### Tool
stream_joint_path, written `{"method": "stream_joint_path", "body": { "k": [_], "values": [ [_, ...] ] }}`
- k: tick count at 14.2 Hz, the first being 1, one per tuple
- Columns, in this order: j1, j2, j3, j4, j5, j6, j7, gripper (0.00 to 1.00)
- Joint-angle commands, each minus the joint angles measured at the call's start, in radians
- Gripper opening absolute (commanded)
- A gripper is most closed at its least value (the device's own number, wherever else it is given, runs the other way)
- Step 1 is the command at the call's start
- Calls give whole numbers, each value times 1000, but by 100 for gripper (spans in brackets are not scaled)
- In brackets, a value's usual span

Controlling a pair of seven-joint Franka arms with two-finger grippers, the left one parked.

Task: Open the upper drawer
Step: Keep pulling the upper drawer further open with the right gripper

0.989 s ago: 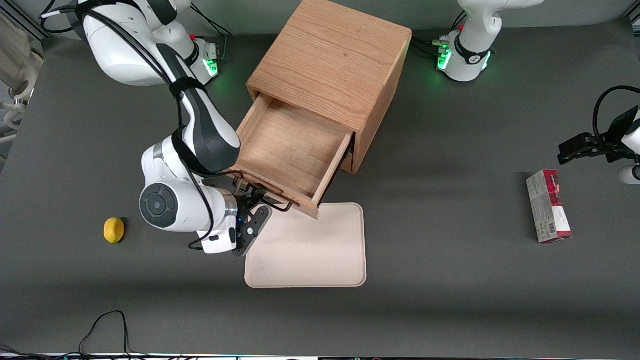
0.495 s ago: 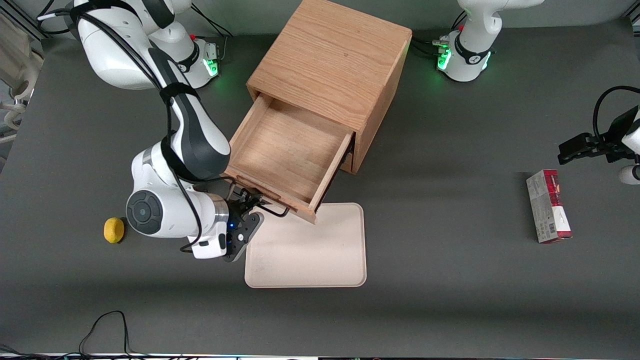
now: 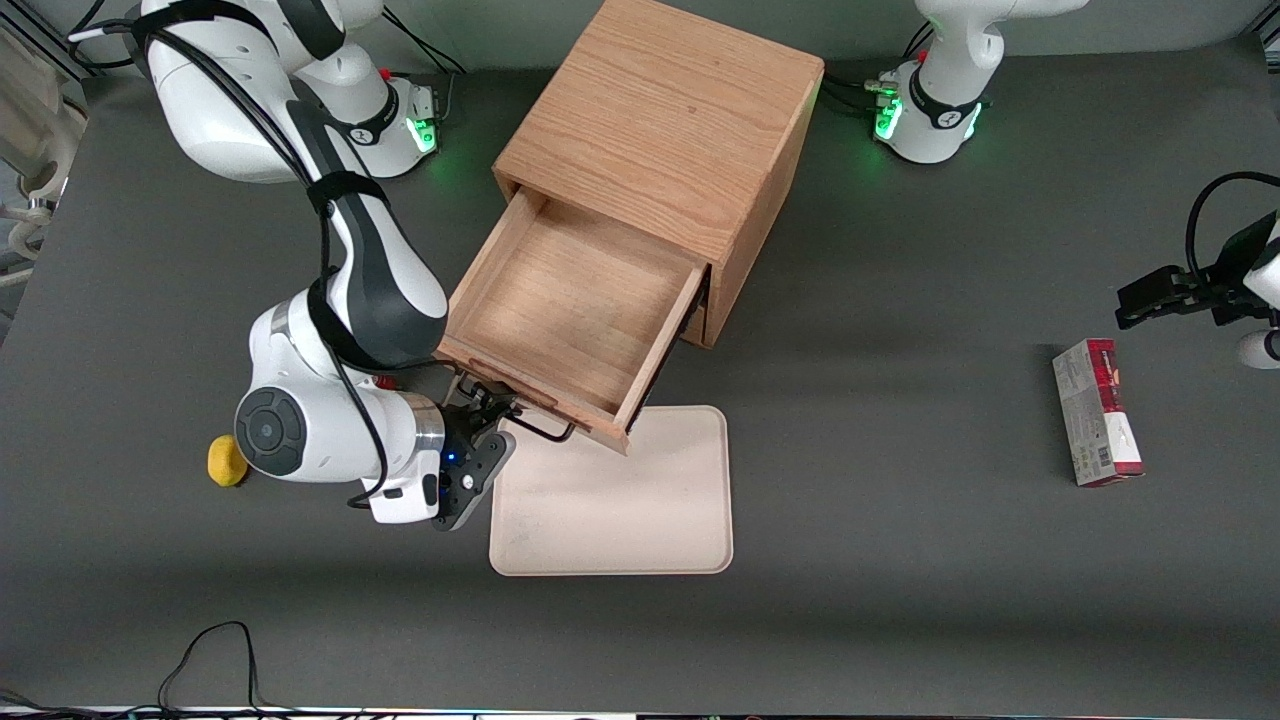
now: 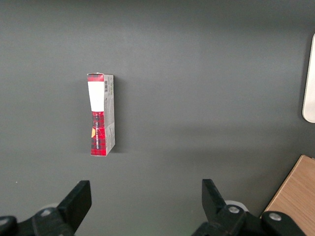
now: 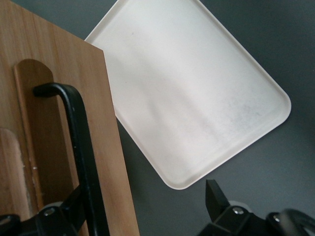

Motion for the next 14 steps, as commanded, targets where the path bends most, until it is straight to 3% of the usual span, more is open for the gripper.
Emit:
{"method": "stream_joint_path", "body": {
  "k": [1, 14],
  "values": [
    [-18, 24, 8, 40, 24, -4, -15, 100],
    [-32, 18, 13, 40, 29, 4, 2, 100]
  ]
}}
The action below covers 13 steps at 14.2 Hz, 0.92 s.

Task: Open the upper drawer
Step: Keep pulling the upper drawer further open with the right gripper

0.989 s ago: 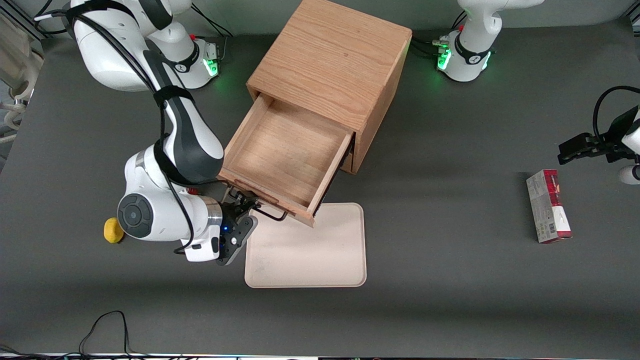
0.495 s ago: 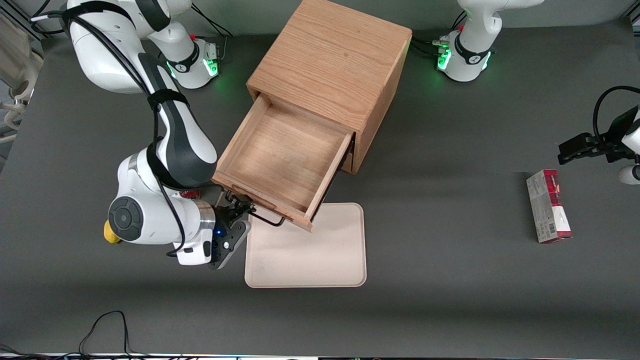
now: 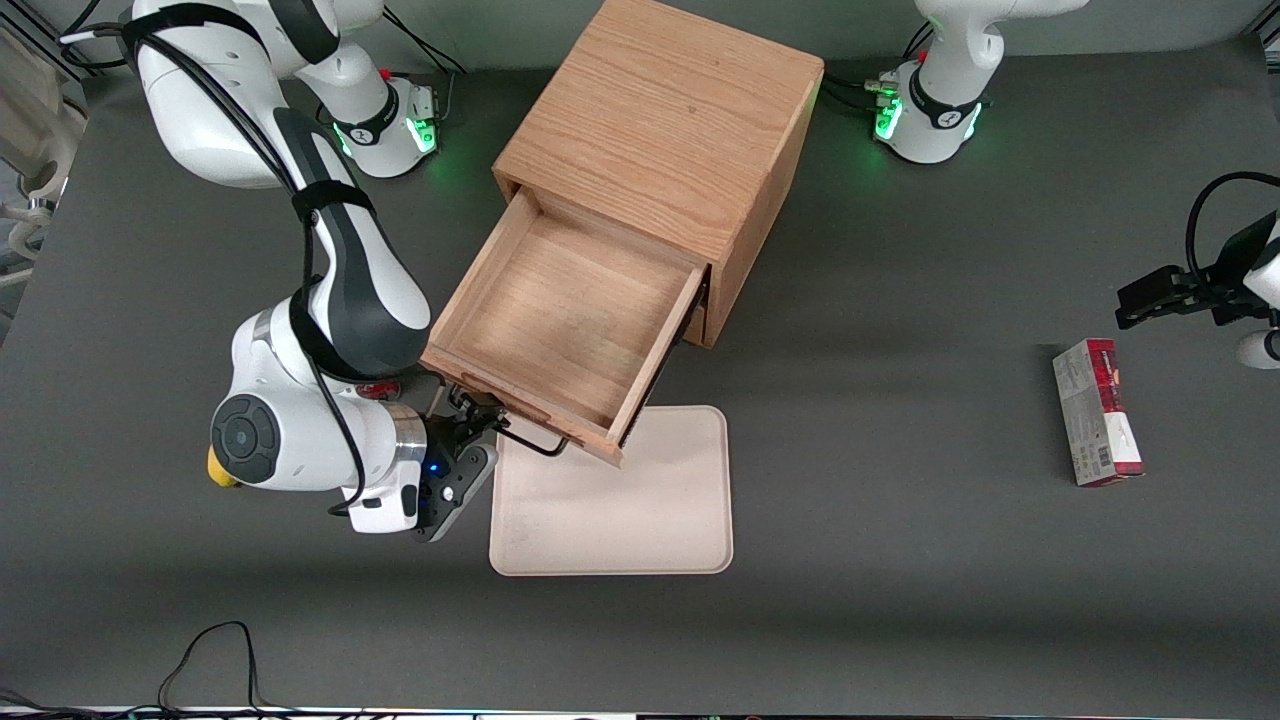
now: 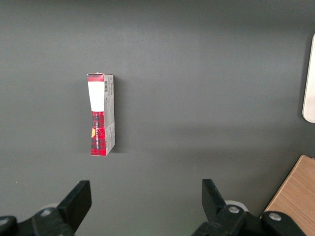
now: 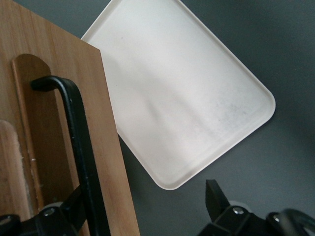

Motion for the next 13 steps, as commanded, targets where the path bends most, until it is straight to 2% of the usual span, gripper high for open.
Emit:
{"method": "stream_joint_path", "body": {
  "k": [1, 10, 13],
  "values": [
    [-11, 11, 12, 41, 26, -27, 2, 100],
    [-11, -2, 8, 116, 24, -160, 10, 99],
    [-17, -93, -14, 98, -8, -197, 14, 100]
  ]
}}
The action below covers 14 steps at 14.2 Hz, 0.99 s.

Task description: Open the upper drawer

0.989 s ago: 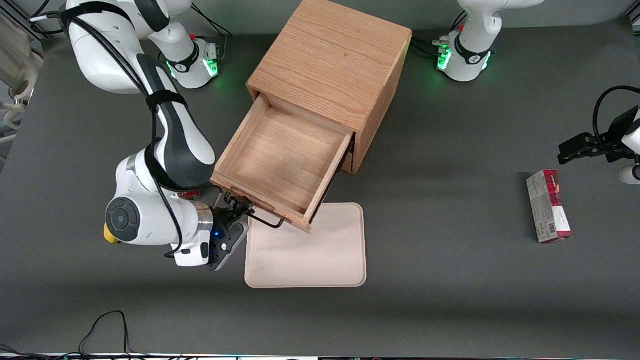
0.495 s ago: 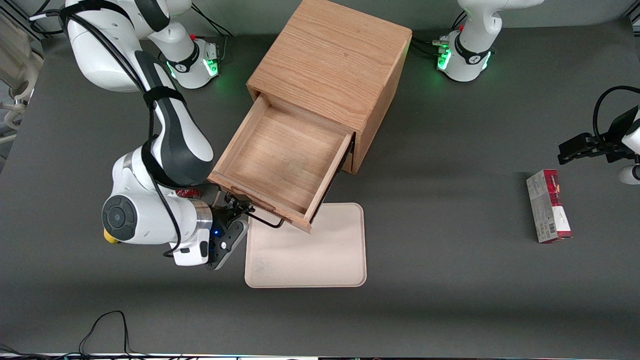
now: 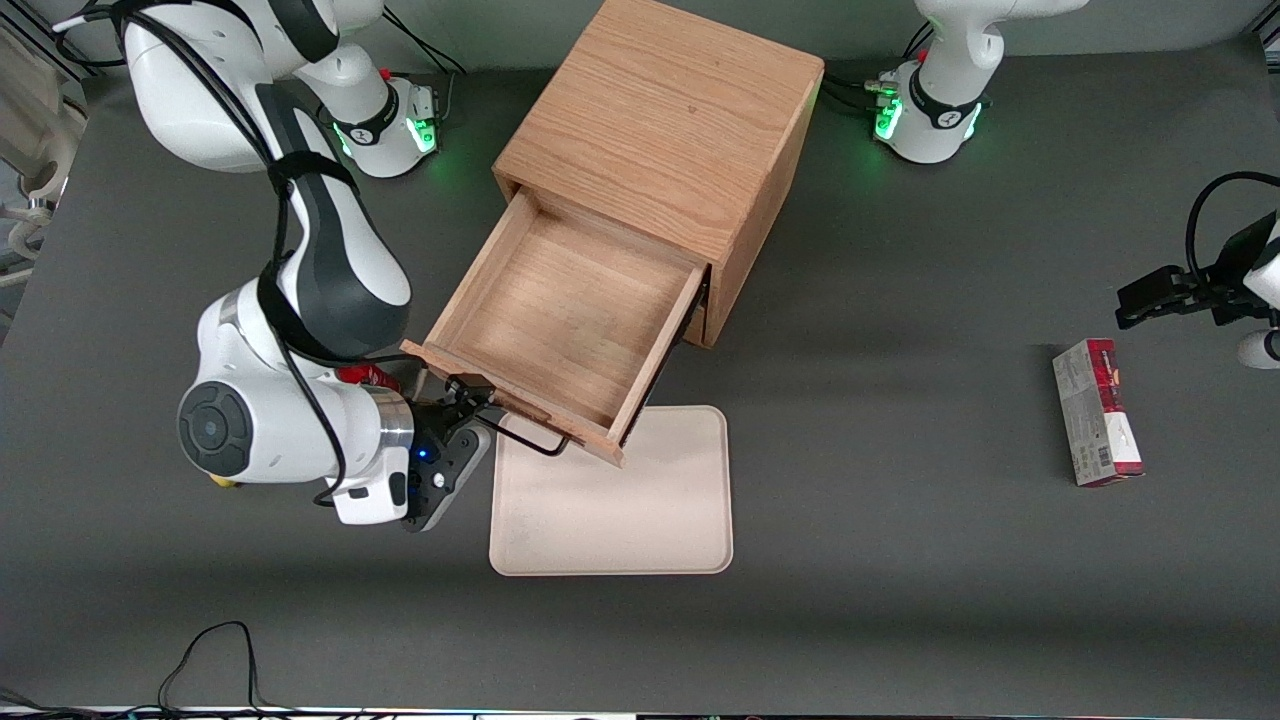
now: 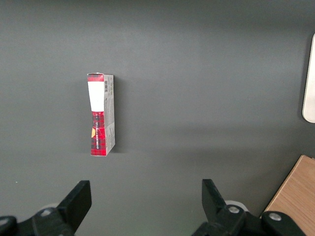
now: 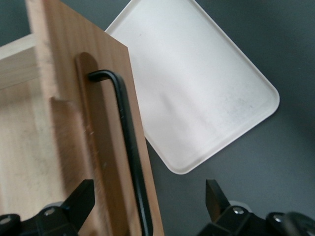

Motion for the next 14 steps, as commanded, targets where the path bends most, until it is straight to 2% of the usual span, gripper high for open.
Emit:
{"method": "stream_joint_path", "body": {
  "k": [1, 4, 6, 8, 10, 14],
  "values": [
    [-5, -103, -36, -39, -60, -60, 9, 100],
    [-2, -251, -70, -207, -163, -84, 27, 100],
    [0, -349, -100, -331, -180, -76, 130, 100],
    [2, -454, -115, -458, -231, -38, 184, 100],
    [-3, -558, -124, -606, -233, 31, 251, 100],
    [-3, -571, -155, -611, -220, 21, 489, 100]
  ]
}}
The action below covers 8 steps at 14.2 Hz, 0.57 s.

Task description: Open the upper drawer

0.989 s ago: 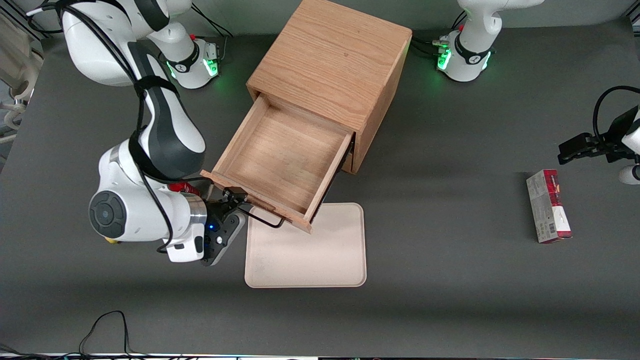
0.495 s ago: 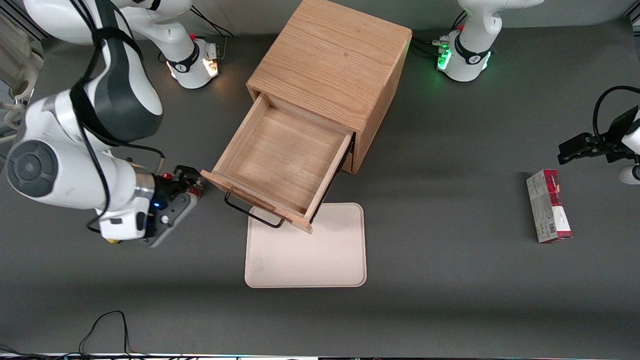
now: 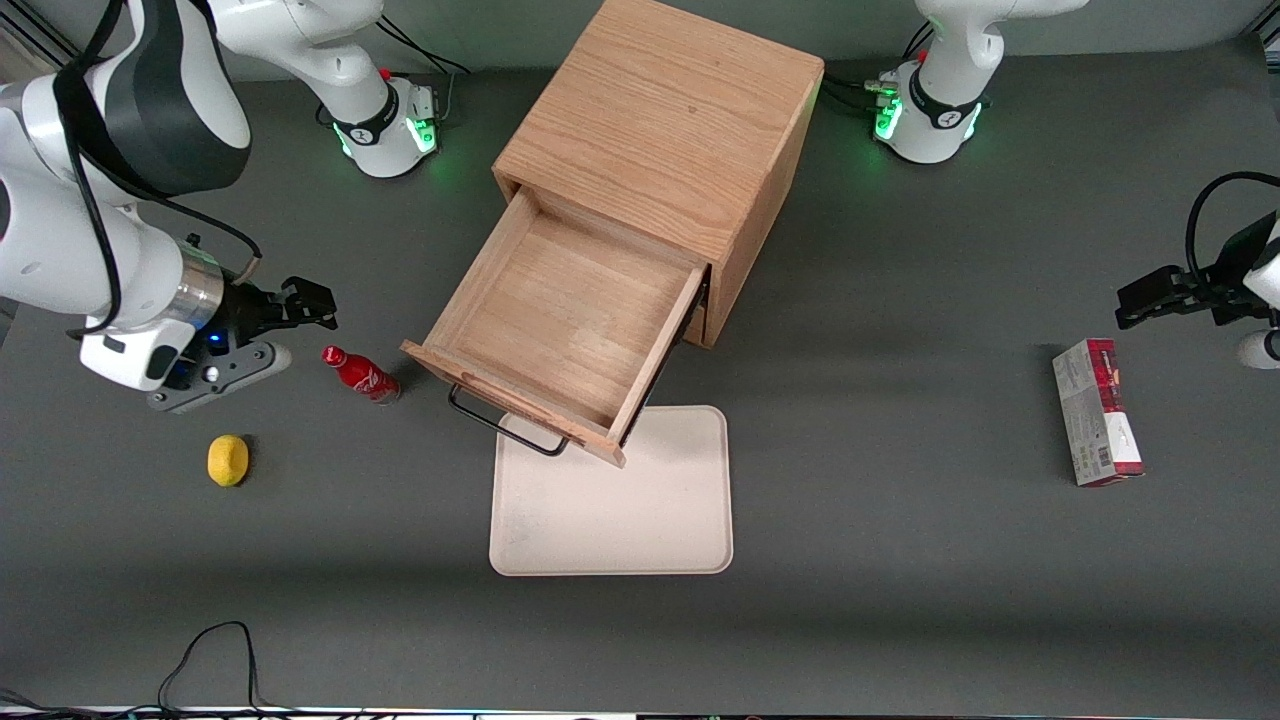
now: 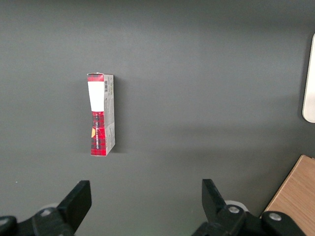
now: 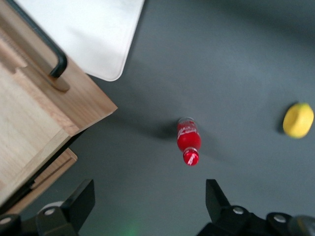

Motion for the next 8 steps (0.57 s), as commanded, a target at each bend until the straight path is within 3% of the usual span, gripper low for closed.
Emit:
{"method": "stream_joint_path", "body": {
  "k": [1, 8],
  "values": [
    [1, -24, -16, -14, -14, -28, 147, 100],
    [4, -87, -73, -21, -8, -24, 136, 100]
  ]
}}
